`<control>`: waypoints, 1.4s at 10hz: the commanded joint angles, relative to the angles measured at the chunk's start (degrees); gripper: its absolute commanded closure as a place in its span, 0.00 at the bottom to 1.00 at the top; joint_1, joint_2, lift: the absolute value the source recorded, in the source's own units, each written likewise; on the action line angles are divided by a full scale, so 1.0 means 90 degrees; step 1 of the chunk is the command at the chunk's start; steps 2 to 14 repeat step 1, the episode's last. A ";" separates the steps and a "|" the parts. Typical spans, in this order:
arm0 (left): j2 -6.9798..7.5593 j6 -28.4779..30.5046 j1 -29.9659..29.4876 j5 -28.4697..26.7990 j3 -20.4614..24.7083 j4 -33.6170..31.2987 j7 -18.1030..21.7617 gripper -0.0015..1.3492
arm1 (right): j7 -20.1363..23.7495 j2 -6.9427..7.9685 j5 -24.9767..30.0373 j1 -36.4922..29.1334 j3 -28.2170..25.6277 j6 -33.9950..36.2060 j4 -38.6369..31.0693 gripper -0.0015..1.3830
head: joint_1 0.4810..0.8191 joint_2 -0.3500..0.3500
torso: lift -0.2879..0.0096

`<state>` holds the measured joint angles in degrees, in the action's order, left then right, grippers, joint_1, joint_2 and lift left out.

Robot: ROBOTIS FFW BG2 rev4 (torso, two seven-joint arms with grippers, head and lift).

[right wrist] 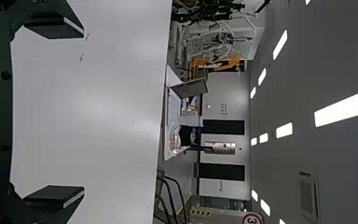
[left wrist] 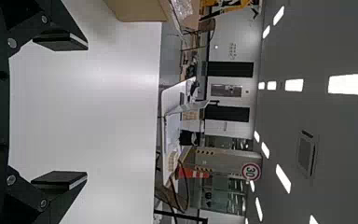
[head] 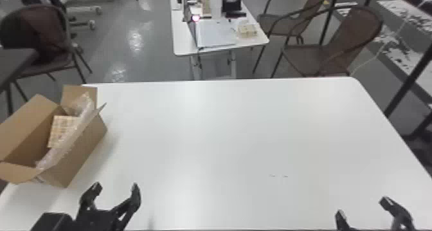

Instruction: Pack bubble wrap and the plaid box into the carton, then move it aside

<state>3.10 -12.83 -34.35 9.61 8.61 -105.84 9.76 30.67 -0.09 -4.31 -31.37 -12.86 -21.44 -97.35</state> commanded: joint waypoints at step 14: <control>-0.0012 0.0000 -0.0002 0.0016 0.0001 0.0002 0.0000 0.22 | 0.0000 0.0015 -0.0019 -0.0001 0.0003 0.0009 0.0006 0.08 | 0.63 0.60 | 0.63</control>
